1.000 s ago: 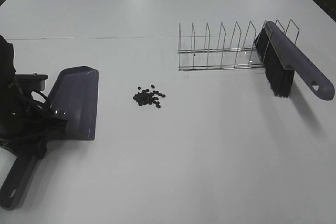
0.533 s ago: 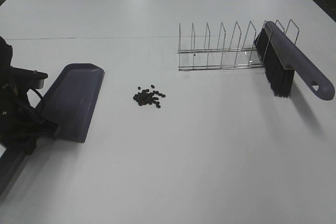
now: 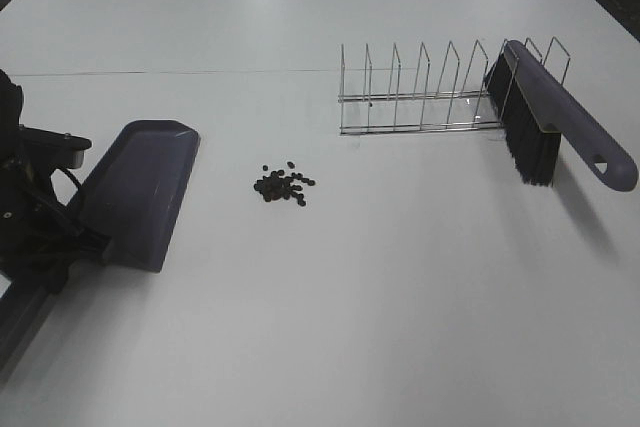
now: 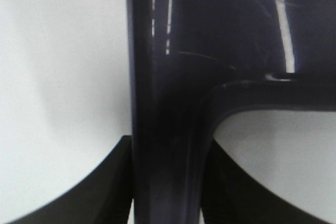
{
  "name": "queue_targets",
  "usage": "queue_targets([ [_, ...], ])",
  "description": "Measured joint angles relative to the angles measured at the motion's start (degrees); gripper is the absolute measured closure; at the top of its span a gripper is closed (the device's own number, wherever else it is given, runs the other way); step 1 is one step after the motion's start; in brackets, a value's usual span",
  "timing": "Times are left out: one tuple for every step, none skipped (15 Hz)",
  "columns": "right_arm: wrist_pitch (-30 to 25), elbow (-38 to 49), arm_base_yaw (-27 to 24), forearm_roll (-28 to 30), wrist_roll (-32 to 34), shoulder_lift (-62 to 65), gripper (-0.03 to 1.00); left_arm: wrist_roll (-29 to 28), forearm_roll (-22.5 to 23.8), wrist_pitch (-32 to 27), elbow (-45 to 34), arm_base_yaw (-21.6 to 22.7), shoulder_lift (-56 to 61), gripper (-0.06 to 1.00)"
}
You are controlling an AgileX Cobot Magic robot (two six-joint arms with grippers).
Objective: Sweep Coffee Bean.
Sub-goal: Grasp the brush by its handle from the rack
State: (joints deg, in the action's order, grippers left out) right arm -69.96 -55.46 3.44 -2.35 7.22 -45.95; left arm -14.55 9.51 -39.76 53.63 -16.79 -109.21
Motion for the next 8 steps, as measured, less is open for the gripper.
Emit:
queue_targets([
  [0.0,-1.1,0.0,0.0,0.0,-2.5,0.34,0.1,0.0,0.0,0.0,0.0,0.0,0.62],
  [0.0,-2.1,0.0,0.0,-0.3,-5.2,0.34,0.3,0.0,0.0,0.0,0.0,0.0,0.62],
  [0.0,-2.4,0.0,-0.1,-0.5,-6.4,0.34,0.6,0.0,0.0,0.0,0.0,0.0,0.62],
  [-0.1,-4.2,0.0,-0.1,-1.3,-12.2,0.34,1.0,0.0,0.0,0.0,0.0,0.0,0.62],
  [-0.1,-5.7,0.0,-0.2,-1.9,-15.5,0.34,1.1,0.0,0.0,0.0,0.0,0.0,0.62],
  [-0.1,-6.5,0.0,-0.2,-2.3,-17.0,0.34,1.1,0.0,0.0,0.0,0.0,0.0,0.62],
  [-0.1,-8.3,0.0,-0.2,-3.1,-19.7,0.34,1.1,0.0,0.0,0.0,0.0,0.0,0.62],
  [-0.1,-10.1,0.0,-0.2,-3.7,-22.2,0.34,1.1,0.0,0.0,0.0,0.0,0.0,0.62],
])
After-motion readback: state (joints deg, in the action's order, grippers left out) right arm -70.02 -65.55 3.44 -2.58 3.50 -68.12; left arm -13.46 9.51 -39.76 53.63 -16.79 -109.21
